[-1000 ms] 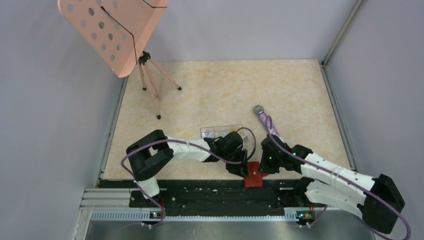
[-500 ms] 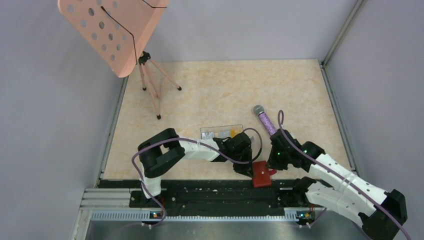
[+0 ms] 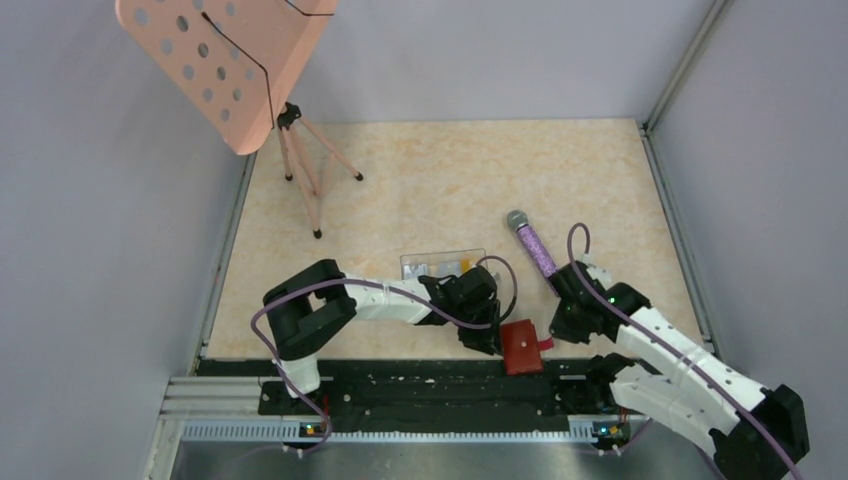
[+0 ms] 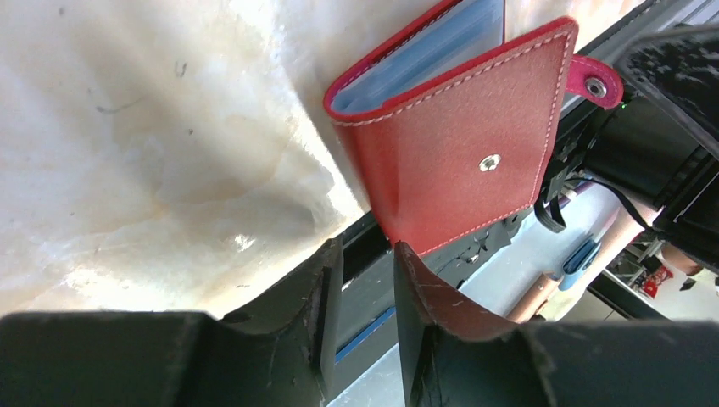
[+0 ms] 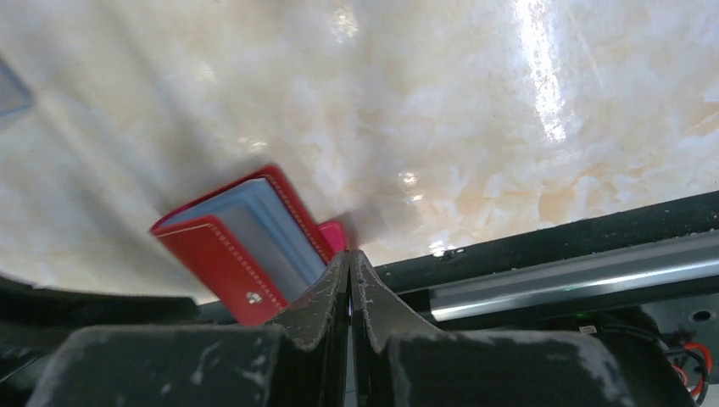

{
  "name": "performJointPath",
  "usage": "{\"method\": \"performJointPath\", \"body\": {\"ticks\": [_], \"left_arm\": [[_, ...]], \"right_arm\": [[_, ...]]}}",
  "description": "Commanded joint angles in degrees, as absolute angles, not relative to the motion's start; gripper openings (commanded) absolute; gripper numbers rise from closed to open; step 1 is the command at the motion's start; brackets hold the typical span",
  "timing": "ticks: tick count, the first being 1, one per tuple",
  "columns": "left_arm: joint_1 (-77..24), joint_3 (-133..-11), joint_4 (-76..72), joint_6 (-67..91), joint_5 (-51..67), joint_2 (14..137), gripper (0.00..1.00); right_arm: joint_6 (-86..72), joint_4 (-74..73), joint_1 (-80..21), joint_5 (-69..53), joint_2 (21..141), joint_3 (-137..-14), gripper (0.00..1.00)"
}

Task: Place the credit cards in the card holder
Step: Close the card holder at the corner of the board.

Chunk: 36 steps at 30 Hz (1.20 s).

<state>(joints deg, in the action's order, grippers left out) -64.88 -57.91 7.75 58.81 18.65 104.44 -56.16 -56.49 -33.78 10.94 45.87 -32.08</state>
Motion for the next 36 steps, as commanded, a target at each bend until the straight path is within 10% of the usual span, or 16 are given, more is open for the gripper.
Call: {"method": "performJointPath", "body": {"ticks": [1, 9, 19, 36], "left_arm": [[-64.6, -54.9, 5.2, 59.8, 18.5, 100.6, 0.35], [-63.8, -51.5, -1.4, 62.2, 21.3, 100.4, 0.37], [-63.6, -52.1, -3.0, 62.8, 22.7, 102.6, 0.37], [-63.2, -55.2, 5.5, 60.8, 18.8, 102.3, 0.36]], "right_arm": [[-55.9, -52.8, -32.8, 10.6, 49.0, -30.5, 0.03], [-53.8, -50.3, -32.7, 4.9, 46.8, -29.5, 0.41], [-51.6, -50.4, -32.7, 1.3, 48.4, -29.1, 0.47], [-52.1, -38.6, -32.7, -7.0, 54.6, -23.4, 0.00]]}}
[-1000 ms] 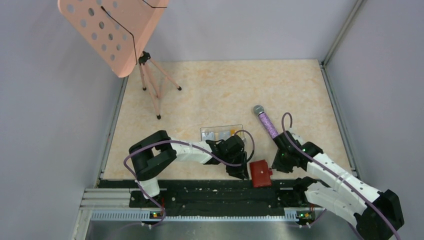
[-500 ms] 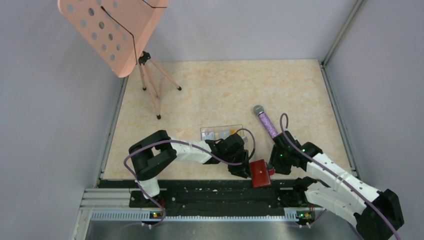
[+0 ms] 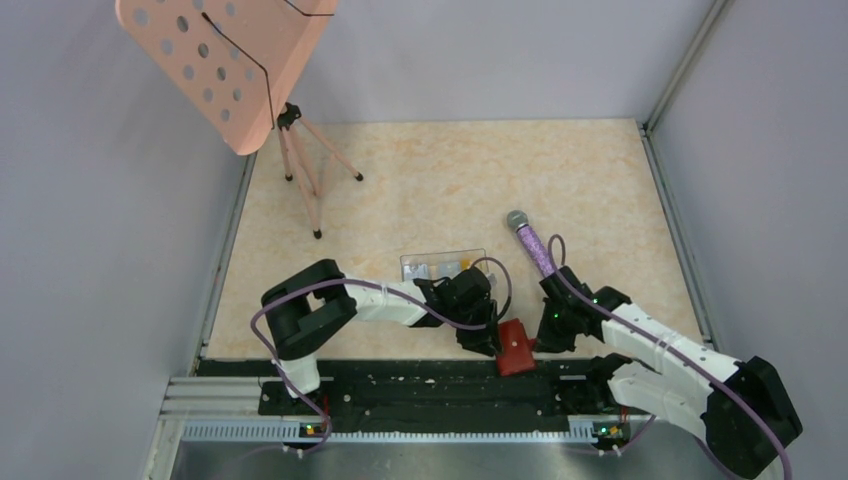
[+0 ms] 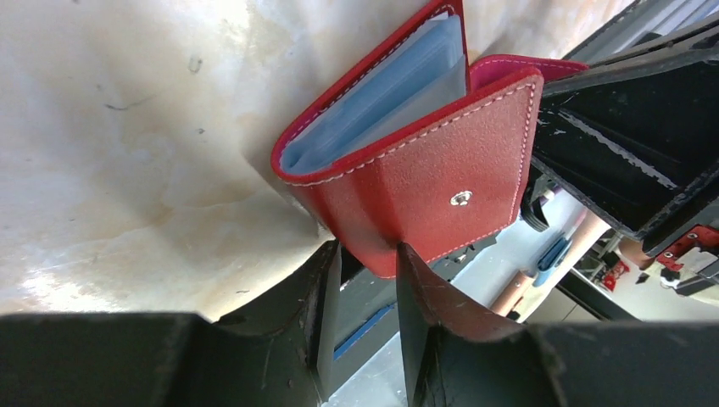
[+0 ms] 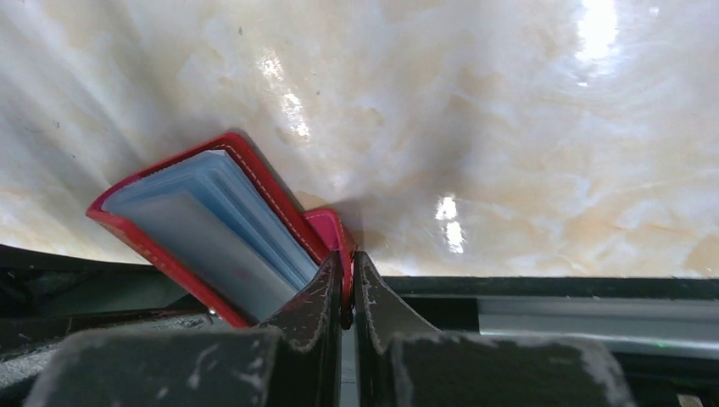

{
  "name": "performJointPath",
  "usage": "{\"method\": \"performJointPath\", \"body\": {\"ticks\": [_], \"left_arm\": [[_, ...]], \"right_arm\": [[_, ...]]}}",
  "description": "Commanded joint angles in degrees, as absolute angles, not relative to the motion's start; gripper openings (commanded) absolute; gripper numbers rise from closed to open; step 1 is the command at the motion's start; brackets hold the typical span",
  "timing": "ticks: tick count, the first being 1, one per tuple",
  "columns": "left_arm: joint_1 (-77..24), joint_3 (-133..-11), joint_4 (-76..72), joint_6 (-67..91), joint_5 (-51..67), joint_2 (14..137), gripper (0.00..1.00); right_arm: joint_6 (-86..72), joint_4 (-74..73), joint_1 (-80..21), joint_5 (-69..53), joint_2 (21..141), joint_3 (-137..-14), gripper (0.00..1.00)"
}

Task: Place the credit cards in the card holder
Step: Close the card holder at the corner of the board.

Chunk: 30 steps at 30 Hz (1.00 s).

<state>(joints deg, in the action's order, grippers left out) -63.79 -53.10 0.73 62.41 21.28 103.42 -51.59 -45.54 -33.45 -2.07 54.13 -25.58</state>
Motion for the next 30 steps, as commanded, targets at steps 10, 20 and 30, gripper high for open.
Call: {"method": "performJointPath", "body": {"ticks": [10, 20, 30], "left_arm": [[-61.7, -53.6, 7.9, 60.7, 16.0, 98.8, 0.34], [-61.6, -60.5, 23.2, 53.5, 8.8, 99.8, 0.29], [-61.6, -63.0, 28.2, 50.7, 8.0, 103.2, 0.32]], "right_arm": [[-58.5, -26.3, -33.6, -16.3, 54.6, -19.8, 0.00], [-58.9, -25.2, -38.0, -15.8, 59.1, -22.4, 0.05], [-53.4, -36.5, -36.9, -10.7, 53.2, -31.3, 0.46]]}}
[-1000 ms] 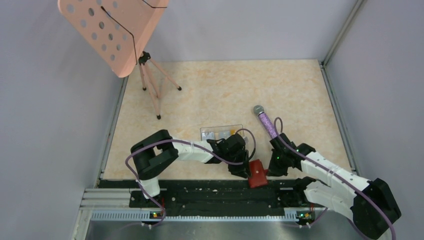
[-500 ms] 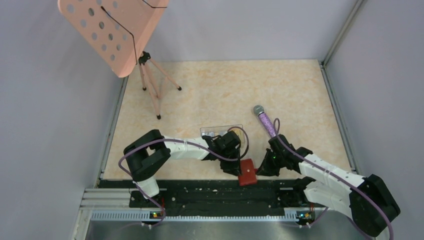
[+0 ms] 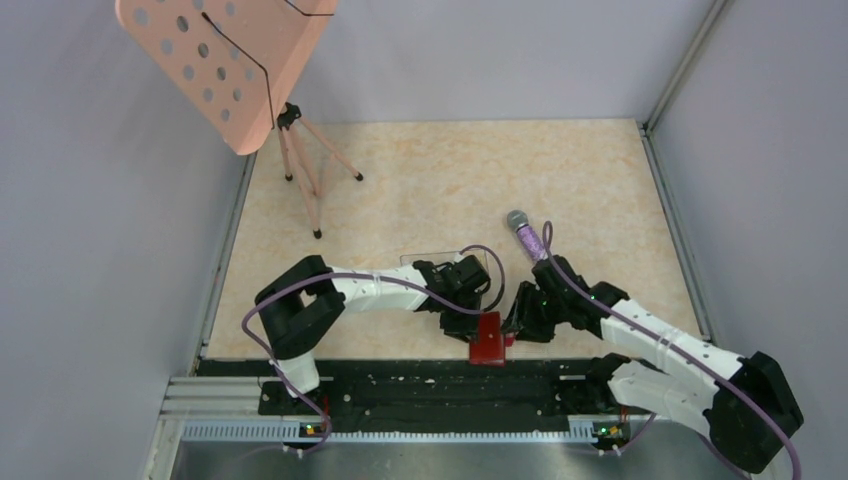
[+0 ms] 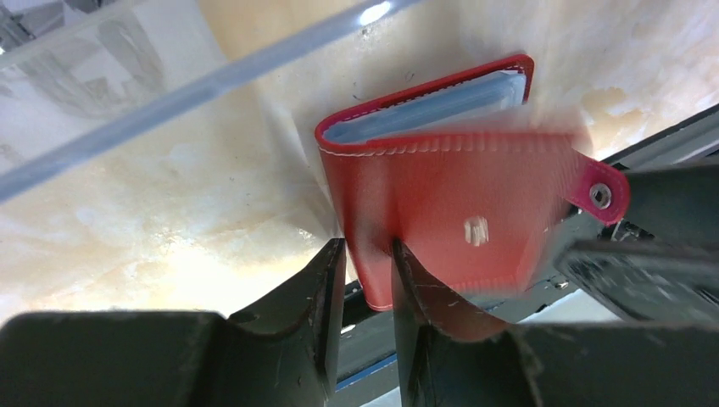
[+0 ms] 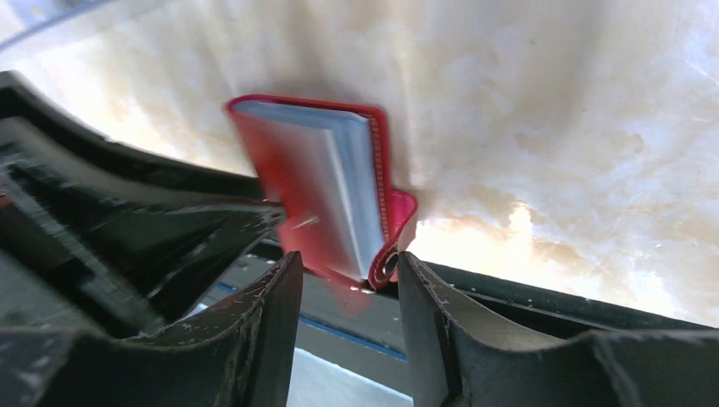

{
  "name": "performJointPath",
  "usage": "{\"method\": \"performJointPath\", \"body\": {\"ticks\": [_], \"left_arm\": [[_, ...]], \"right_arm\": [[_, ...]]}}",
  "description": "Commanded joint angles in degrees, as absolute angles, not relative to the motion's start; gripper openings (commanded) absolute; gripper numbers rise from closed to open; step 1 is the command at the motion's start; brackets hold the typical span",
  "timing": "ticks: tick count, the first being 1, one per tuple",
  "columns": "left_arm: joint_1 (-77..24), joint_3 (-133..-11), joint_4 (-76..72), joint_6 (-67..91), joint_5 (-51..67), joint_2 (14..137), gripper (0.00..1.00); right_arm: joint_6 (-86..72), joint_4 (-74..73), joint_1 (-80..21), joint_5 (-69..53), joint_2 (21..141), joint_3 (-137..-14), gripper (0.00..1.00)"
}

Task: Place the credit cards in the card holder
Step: Close the card holder at the corner of the board.

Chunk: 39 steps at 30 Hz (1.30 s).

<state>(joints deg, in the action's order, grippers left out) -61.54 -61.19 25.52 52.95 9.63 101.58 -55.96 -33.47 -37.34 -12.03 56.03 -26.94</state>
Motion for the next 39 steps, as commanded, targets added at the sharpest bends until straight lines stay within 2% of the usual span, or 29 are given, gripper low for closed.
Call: {"method": "performJointPath", "body": {"ticks": [1, 7, 13, 21, 27, 39], "left_arm": [[-61.6, -63.2, 28.3, 50.5, 8.2, 103.5, 0.32], [-61.9, -64.4, 29.4, 49.9, 8.0, 104.6, 0.32], [-62.4, -65.9, 31.8, 48.8, 7.0, 105.9, 0.31], [-63.3, -66.1, 32.5, 48.4, 6.9, 106.1, 0.31], [-63.7, -67.0, 33.5, 48.3, 6.6, 106.5, 0.32], [-64.8, -70.0, 37.2, 47.1, 5.4, 108.8, 0.34]], "right_arm": [[-53.2, -36.7, -36.6, -11.0, 53.0, -31.4, 0.46], [-52.3, -38.6, -35.2, -10.4, 51.7, -29.5, 0.46], [-52.0, -39.0, -31.8, -10.9, 46.7, -27.0, 0.37], [-54.4, -37.5, -28.4, -11.1, 41.8, -22.1, 0.00], [-51.8, -36.5, -28.4, -12.3, 46.5, -20.7, 0.00], [-50.8, -23.4, -28.5, -20.5, 53.3, -20.7, 0.00]]}}
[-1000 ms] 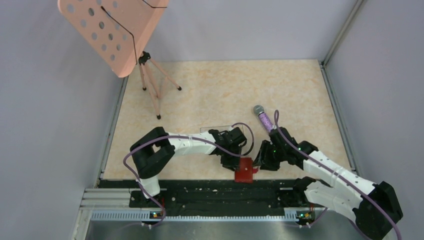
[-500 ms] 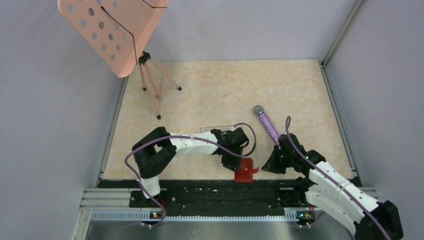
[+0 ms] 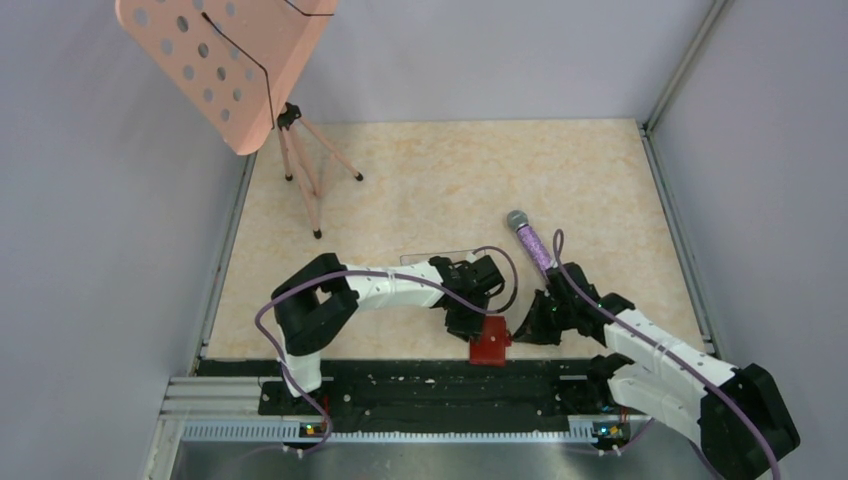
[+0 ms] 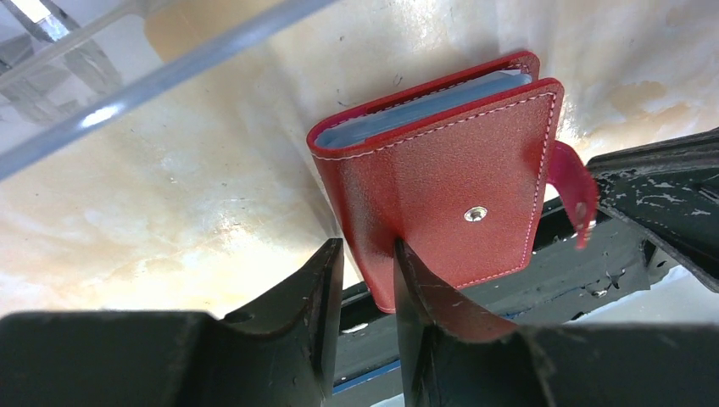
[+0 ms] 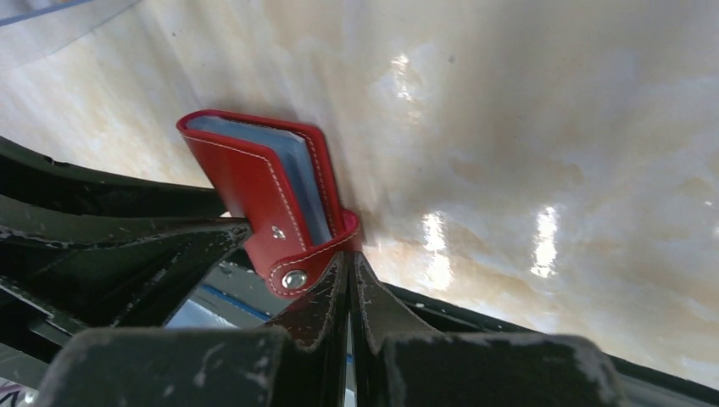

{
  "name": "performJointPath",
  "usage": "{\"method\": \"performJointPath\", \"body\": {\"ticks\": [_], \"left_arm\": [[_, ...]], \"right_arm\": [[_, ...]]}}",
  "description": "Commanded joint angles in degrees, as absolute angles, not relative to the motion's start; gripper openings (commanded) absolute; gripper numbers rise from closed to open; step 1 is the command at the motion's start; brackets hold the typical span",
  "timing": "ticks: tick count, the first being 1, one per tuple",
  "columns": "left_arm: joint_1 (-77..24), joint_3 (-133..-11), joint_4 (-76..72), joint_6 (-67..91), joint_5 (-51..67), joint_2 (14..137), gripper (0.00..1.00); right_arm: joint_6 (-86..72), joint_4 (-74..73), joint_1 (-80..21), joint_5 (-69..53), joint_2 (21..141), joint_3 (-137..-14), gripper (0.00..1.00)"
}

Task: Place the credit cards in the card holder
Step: Close the card holder at the corner of the board.

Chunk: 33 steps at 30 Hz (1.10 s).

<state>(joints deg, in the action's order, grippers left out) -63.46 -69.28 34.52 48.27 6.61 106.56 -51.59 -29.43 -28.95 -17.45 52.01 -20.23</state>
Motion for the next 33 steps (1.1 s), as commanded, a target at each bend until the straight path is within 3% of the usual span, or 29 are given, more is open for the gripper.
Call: {"method": "performJointPath", "body": {"ticks": [1, 16, 25, 33], "left_arm": [[-64.8, -70.1, 37.2, 47.1, 5.4, 108.8, 0.34], [-65.2, -72.4, 38.6, 46.0, 5.3, 108.2, 0.35], [-65.2, -73.3, 39.1, 46.0, 4.8, 101.2, 0.38], [-62.6, -58.6, 15.3, 55.6, 16.1, 93.8, 0.44]], "right_arm": [[-50.9, -22.9, -28.5, -20.9, 53.5, -20.7, 0.00], [-53.9, -15.4, -33.0, -21.2, 57.3, -18.0, 0.00], [-54.3, -12.8, -34.3, -19.4, 60.7, -15.5, 0.00], [-54.3, -13.4, -34.3, -19.2, 60.0, -15.5, 0.00]]}}
